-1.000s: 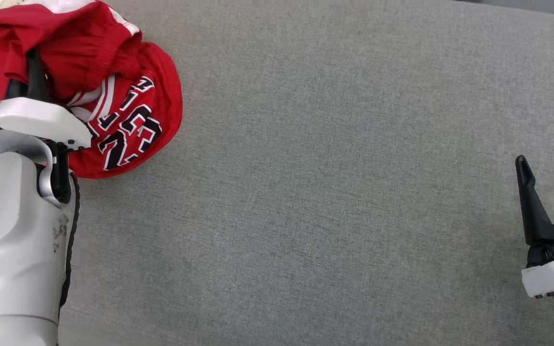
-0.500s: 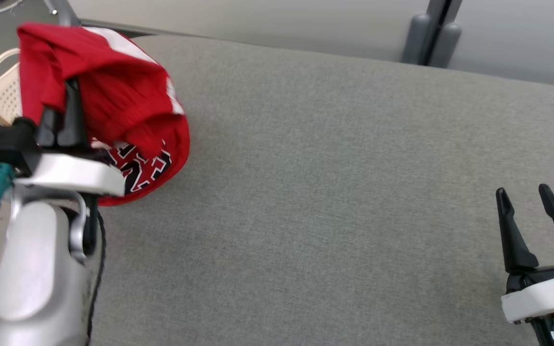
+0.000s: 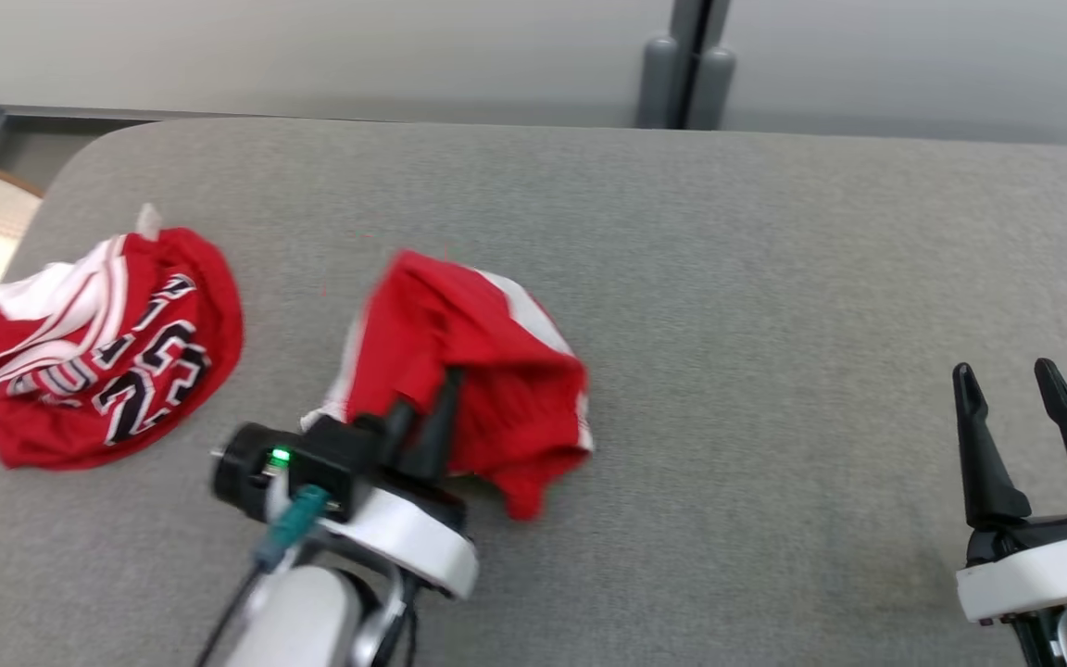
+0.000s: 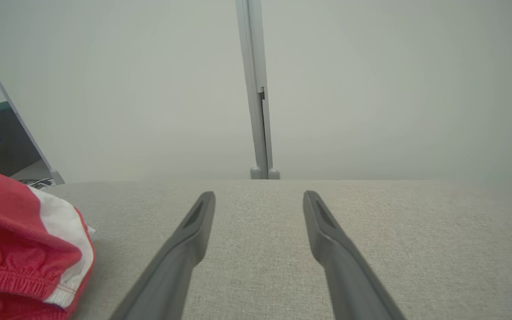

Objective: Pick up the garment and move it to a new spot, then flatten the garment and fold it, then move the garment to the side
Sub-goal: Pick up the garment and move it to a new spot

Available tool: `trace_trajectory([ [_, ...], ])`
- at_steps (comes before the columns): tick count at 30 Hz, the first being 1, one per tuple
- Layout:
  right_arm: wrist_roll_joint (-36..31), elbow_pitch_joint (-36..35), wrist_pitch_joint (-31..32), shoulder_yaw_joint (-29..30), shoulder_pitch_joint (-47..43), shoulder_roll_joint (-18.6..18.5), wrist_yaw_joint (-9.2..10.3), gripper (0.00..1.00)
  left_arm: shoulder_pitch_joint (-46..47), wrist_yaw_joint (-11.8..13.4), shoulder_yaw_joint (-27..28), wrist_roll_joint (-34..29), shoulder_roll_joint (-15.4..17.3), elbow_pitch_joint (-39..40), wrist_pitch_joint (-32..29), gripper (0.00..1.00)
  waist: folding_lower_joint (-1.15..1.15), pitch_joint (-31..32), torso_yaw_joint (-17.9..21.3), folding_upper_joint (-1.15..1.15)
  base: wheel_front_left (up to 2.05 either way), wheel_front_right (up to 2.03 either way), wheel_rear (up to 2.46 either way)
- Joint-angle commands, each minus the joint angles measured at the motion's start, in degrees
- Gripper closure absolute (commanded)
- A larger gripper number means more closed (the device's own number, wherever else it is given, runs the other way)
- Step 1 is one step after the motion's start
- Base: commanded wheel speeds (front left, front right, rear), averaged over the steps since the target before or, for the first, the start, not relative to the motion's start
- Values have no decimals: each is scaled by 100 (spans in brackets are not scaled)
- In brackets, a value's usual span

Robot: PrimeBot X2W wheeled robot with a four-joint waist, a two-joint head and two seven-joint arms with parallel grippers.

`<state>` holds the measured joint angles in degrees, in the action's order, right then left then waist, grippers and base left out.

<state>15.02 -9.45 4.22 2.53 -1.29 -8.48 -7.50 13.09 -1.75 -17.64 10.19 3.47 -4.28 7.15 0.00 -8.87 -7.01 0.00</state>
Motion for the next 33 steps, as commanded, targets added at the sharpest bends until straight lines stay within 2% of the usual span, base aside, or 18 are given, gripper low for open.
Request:
trace_trajectory([
  [1,31,25,-33,-32,42,3,2,0,50,-59,-152,69,1,-121,18,100,0,-135,302,0,0,0,0],
  [4,68,51,-89,-38,145,18,2,0,323,-133,-672,183,-32,-504,78,100,0,-269,676,0,0,0,0],
  [7,106,121,-138,-133,235,32,2,0,602,-75,-1148,357,-46,-861,167,100,0,-422,1104,0,0,0,0],
  [15,233,402,-398,-148,390,137,2,0,1427,136,-1839,823,-39,-1688,248,100,0,-784,1986,0,0,0,0],
  [16,244,430,-414,-164,394,141,2,0,1464,124,-1882,930,-38,-1799,223,93,0,-822,2063,0,0,0,0],
  [17,266,455,-449,-182,398,143,2,0,1534,131,-1914,974,-38,-1892,227,56,0,-874,2128,0,0,0,0],
  [18,268,498,-475,-180,412,151,2,0,1636,156,-1948,962,-39,-1994,260,0,0,-916,2173,0,0,0,0],
  [25,303,646,-648,-189,488,196,2,0,1824,210,-2027,1024,-41,-2288,548,0,0,-966,2162,0,0,0,0],
  [33,205,659,-545,-137,354,74,2,0,1465,456,-1664,1054,180,-1760,775,0,0,-467,1688,0,0,0,0],
])
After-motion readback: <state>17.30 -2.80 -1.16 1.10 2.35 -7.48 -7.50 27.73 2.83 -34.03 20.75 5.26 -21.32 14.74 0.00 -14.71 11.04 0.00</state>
